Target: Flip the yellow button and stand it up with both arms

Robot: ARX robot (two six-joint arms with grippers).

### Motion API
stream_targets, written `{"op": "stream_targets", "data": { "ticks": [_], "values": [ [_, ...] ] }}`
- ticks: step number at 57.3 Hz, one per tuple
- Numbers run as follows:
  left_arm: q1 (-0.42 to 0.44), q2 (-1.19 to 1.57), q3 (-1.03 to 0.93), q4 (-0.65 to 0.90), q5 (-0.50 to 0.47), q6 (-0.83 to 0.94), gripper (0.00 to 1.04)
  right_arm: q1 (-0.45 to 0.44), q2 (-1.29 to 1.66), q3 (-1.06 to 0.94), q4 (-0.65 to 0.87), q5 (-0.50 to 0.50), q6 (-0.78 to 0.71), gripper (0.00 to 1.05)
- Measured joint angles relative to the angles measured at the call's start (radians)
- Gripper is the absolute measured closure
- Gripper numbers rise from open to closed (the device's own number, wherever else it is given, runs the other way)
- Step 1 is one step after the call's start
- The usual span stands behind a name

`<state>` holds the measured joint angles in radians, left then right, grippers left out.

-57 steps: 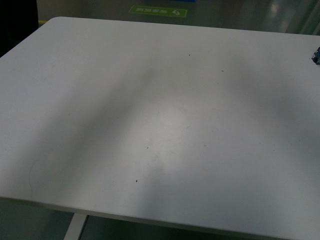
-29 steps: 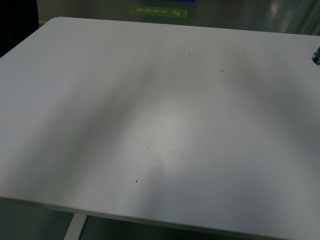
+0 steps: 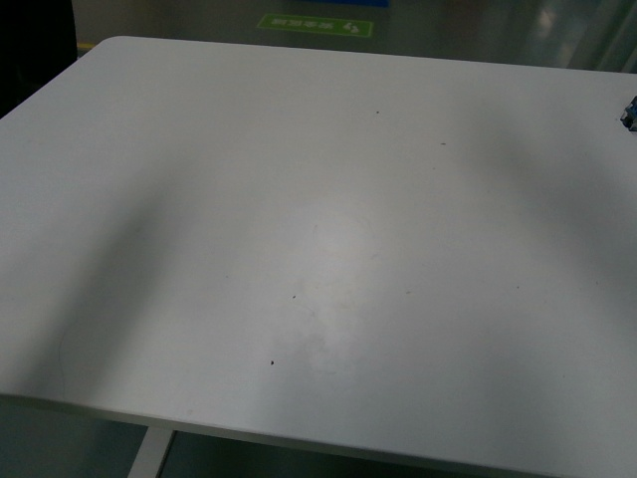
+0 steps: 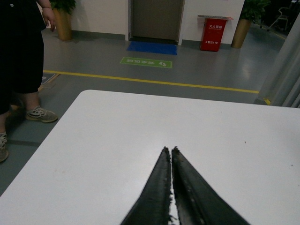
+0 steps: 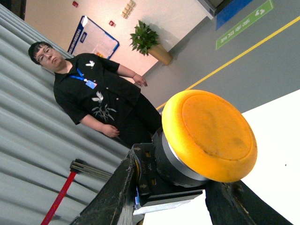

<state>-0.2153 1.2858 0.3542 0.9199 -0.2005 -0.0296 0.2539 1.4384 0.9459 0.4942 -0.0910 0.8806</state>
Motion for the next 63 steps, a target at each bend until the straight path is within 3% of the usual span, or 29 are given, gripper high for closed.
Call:
{"op": "stream_targets", "data": {
  "ticks": [32, 35, 41, 63],
  "values": [
    [0.129, -0.364, -0.252, -0.111, 0.117, 0.021, 1.01, -0.061, -0.019, -0.071, 0.021, -0.009, -0.029, 0.7],
    [0.17, -0.407, -0.267, -0.14, 0.181, 0.022, 1.01, -0.07, -0.021, -0.078, 0.022, -0.008, -0.035, 0.7],
    [0.208, -0.426, -0.312, -0.103, 0.194, 0.022, 1.01, -0.086, -0.023, -0.09, 0.023, -0.008, -0.043, 0.7],
    [0.213, -0.729, -0.33, -0.372, 0.2, 0.022, 1.01, -0.103, -0.048, -0.097, 0.017, -0.02, -0.05, 0.7]
  ]
}}
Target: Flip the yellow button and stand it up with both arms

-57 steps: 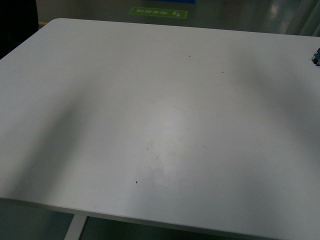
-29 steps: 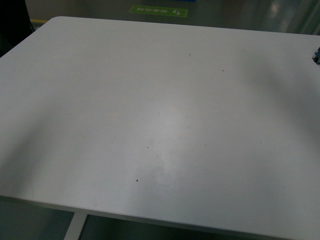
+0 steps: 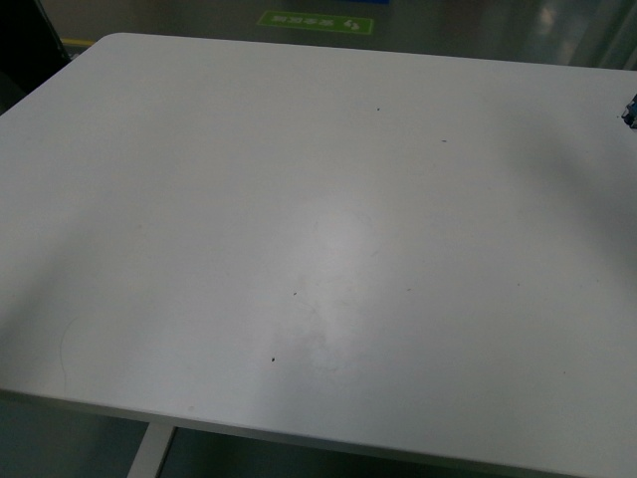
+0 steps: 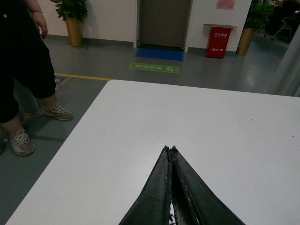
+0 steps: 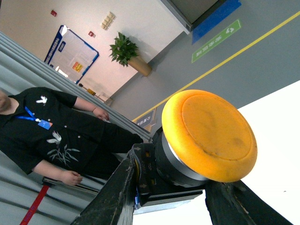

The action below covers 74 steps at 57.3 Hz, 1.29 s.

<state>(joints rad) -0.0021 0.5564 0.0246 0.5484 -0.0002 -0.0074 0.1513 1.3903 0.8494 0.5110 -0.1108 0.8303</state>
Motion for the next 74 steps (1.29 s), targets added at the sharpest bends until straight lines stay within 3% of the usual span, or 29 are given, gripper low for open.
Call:
{"op": "stream_targets", "data": {
  "ticks": [52, 59, 74],
  "values": [
    [0.0, -0.383, 0.0, -0.37, 0.0, 0.0, 1.01, -0.014, -0.008, -0.034, -0.005, 0.004, -0.034, 0.7],
    [0.0, -0.521, 0.0, -0.539, 0.0, 0.0, 1.01, -0.021, -0.011, -0.039, -0.003, 0.003, -0.034, 0.71],
    [0.0, -0.553, 0.0, -0.547, 0.0, 0.0, 1.01, -0.035, -0.022, -0.055, 0.0, -0.001, -0.039, 0.71]
  ]
}}
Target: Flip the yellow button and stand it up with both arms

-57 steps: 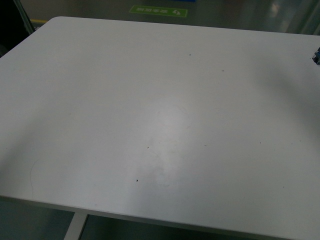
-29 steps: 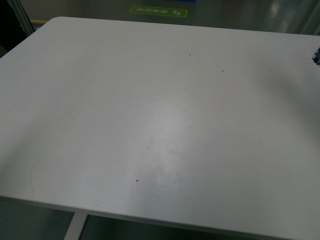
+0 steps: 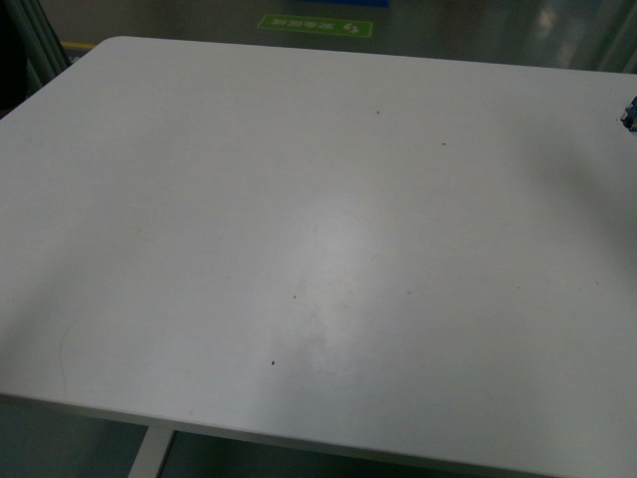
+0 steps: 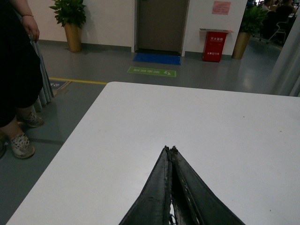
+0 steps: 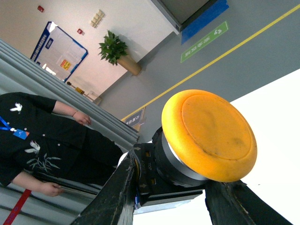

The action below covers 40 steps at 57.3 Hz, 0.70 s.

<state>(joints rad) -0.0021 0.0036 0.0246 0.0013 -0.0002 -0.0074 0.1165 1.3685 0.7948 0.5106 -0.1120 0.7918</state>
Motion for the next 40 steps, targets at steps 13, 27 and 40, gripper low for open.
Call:
{"op": "stream_targets", "data": {
  "ticks": [13, 27, 40],
  "values": [
    [0.0, 0.0, 0.0, -0.001, 0.0, 0.0, 0.65, -0.008, 0.009, -0.001, 0.016, 0.014, -0.03, 0.71],
    [0.0, 0.0, 0.0, -0.001, 0.0, 0.0, 0.24, -0.006, 0.099, -0.001, 0.058, 0.137, -0.181, 0.71],
    [0.0, 0.0, 0.0, -0.001, 0.0, 0.002, 0.07, -0.029, 0.226, -0.001, 0.187, 0.304, -0.499, 0.71]
  ]
}}
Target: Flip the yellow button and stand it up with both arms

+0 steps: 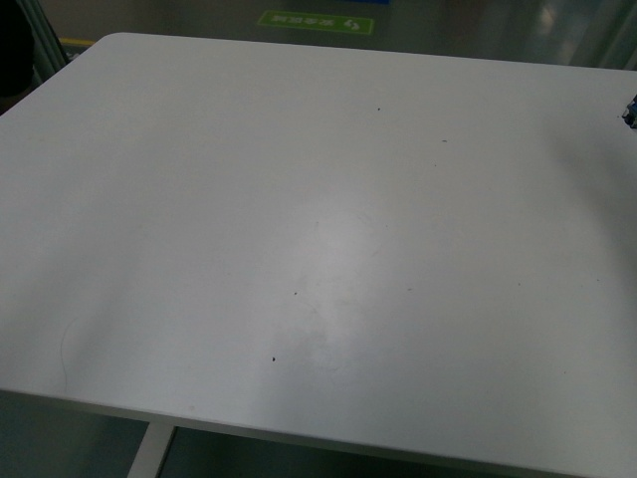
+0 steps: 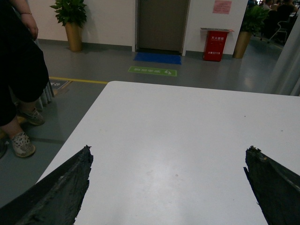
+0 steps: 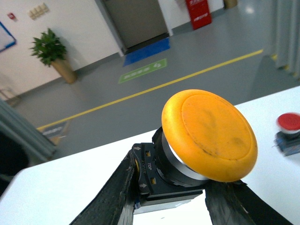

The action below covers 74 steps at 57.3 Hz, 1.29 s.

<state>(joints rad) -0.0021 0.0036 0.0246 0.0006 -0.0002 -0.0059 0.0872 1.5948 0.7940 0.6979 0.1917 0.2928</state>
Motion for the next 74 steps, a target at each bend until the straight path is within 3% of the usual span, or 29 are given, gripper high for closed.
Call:
{"op": "stream_targets", "data": {
  "ticks": [11, 29, 41, 74],
  "values": [
    [0.0, 0.0, 0.0, 0.0, 0.0, 0.0, 0.07, -0.055, 0.173, 0.051, 0.08, 0.068, -0.297, 0.71],
    [0.0, 0.0, 0.0, 0.0, 0.0, 0.0, 0.07, -0.158, 0.297, 0.166, 0.05, 0.111, -0.497, 0.71],
    [0.0, 0.0, 0.0, 0.0, 0.0, 0.0, 0.07, -0.216, 0.311, 0.119, 0.024, 0.061, -0.539, 0.71],
    [0.0, 0.0, 0.0, 0.0, 0.0, 0.0, 0.07, -0.227, 0.485, 0.163, 0.013, 0.105, -0.546, 0.71]
  ]
}}
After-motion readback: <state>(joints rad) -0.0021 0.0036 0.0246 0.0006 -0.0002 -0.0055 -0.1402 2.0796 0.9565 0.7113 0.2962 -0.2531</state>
